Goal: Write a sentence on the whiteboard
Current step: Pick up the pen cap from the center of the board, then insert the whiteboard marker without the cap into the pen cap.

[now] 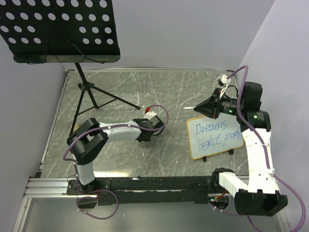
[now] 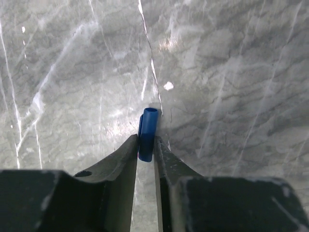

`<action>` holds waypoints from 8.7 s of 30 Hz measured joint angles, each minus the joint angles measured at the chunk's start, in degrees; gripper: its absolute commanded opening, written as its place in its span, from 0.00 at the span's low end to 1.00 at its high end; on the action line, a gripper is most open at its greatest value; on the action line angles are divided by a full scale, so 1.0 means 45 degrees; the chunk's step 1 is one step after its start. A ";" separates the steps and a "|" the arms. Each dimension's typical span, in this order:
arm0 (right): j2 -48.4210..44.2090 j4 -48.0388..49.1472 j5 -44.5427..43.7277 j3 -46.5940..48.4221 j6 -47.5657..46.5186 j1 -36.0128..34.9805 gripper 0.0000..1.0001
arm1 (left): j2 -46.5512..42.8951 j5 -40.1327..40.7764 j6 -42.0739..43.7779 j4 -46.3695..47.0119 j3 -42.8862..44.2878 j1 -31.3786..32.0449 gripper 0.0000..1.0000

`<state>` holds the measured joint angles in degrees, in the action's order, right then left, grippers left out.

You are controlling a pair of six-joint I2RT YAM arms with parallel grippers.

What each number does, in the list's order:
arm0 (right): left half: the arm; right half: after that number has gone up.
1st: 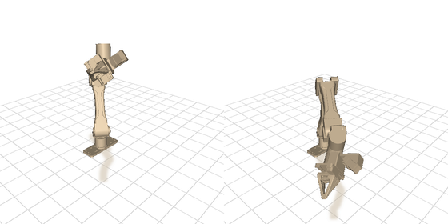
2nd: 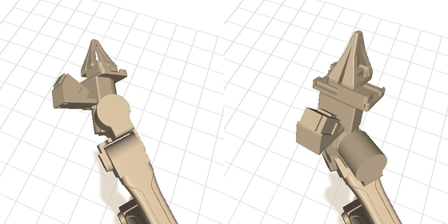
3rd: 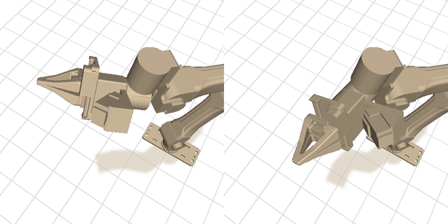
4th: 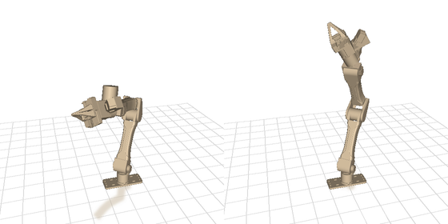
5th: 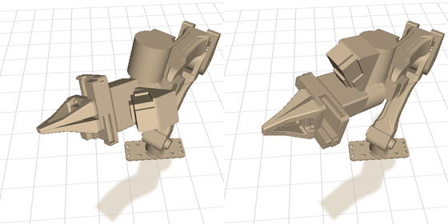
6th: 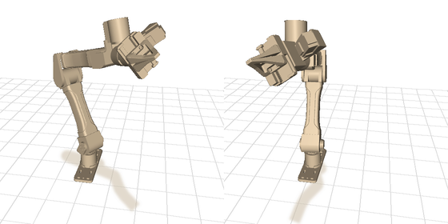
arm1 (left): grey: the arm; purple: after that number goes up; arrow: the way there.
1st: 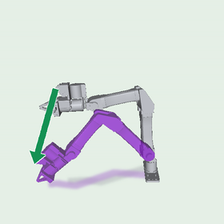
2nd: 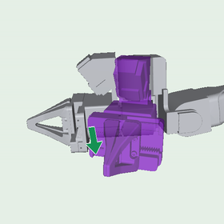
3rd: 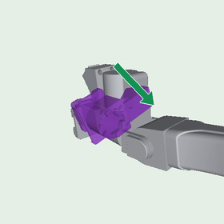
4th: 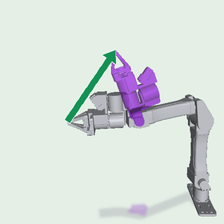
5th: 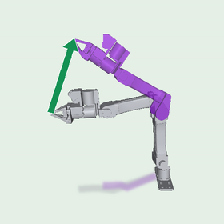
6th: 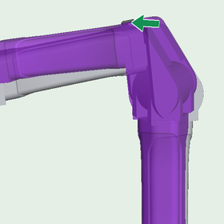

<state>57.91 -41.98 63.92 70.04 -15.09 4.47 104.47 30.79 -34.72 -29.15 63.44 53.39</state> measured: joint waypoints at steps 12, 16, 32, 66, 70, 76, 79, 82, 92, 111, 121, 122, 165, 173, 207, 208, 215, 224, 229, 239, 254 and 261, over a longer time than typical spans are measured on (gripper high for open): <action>0.0000 0.0005 0.0049 0.0000 0.0044 0.0000 0.00 | -0.0593 -0.0418 0.0214 0.1545 -0.0971 -0.0442 0.03; 0.0049 0.0000 0.0058 0.0000 0.0029 -0.0024 0.00 | -0.1525 -0.0923 0.0325 0.2759 -0.2137 -0.0549 0.03; 0.1205 -0.0520 -0.0432 0.0471 -0.0340 -0.1545 0.00 | -0.4119 -0.2341 0.0452 0.7019 -0.5926 -0.0583 0.03; 0.7839 -0.2540 -0.2195 0.3497 -0.1778 -0.6499 0.00 | -0.8714 -0.6008 0.3002 1.2541 -0.9690 -0.0452 0.04; 0.8573 -0.2929 -0.2249 0.3653 -0.1977 -0.6785 0.00 | -0.8859 -0.6305 0.3303 1.2604 -0.9690 -0.0447 0.04; 0.8908 -0.3536 -0.2249 0.4153 -0.2307 -0.6795 0.00 | -0.8864 -0.6795 0.3832 1.2628 -0.9690 -0.0427 0.04; 0.8913 -0.3755 -0.2191 0.4386 -0.2497 -0.6795 0.00 | -0.8932 -0.7028 0.4158 1.2837 -0.9787 -0.0427 0.04; 0.8986 -0.3997 -0.2132 0.4435 -0.2686 -0.6849 0.00 | -0.9190 -0.7232 0.4483 1.3245 -1.0137 -0.0427 0.03; 0.9622 -0.4682 -0.2089 0.4435 -0.3172 -0.7121 0.00 | -0.9350 -0.7703 0.5115 1.4290 -1.0700 -0.0427 0.02; 0.9928 -0.5081 -0.2001 0.4954 -0.3308 -0.7315 0.00 | -0.9345 -0.8291 0.5459 1.4712 -1.0739 -0.0427 0.03; 0.9928 -0.5076 -0.2079 0.4954 -0.3308 -0.7334 0.00 | -0.9345 -0.8320 0.5455 1.4717 -1.0739 -0.0427 0.03; 0.9928 -0.5071 -0.2108 0.4954 -0.3308 -0.7329 0.00 | -0.9345 -0.8315 0.5455 1.4712 -1.0739 -0.0427 0.03; 1.0341 -0.5071 -0.2370 0.4925 -0.3308 -0.7747 0.00 | -0.9224 -0.8087 0.5095 1.5033 -1.0812 -0.0427 0.03; 1.0341 -0.5032 -0.2186 0.4775 -0.3293 -0.7864 0.00 | -0.9253 -0.8092 0.4799 1.5582 -1.0826 -0.0427 0.04; 1.0467 -0.3716 -0.2584 0.4337 -0.3162 -0.7970 0.00 | -0.7820 -0.8553 0.3735 1.6670 -0.9593 -0.1608 0.01; 1.0574 -0.3818 -0.2409 0.4308 -0.3113 -0.8082 0.00 | -0.7796 -0.8553 0.3687 1.7078 -0.9248 -0.1661 0.01; 1.0710 -0.4459 -0.1962 0.4027 -0.2948 -0.8403 0.00 | -0.7684 -0.8204 0.3643 1.8442 -0.8539 -0.2011 0.01; 1.0710 -0.4478 -0.1967 0.4027 -0.2948 -0.8432 0.00 | -0.9117 -0.8208 0.3764 1.7617 -0.8898 -0.2030 0.46; 1.0710 -0.4503 -0.2006 0.4104 -0.2958 -0.8344 0.00 | -1.1225 -0.7966 0.3730 1.5771 -0.9539 -0.2103 0.81; 1.0710 -0.4546 -0.2016 0.4303 -0.2968 -0.8233 0.00 | -1.2575 -0.8286 0.2710 1.2361 -1.0744 -0.2118 0.99; 1.0710 -0.4566 -0.1860 0.4386 -0.2851 -0.8019 0.00 | -1.0219 -0.8456 0.2696 1.0958 -0.9277 -0.1001 0.84; 1.0710 -0.4299 -0.1855 0.4386 -0.2322 -0.8004 0.00 | -0.8354 -0.5926 0.3031 1.0015 -0.7796 0.0510 0.62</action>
<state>106.10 -61.32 55.57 89.78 -25.54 -31.55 66.87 4.12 -21.08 15.92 28.36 55.68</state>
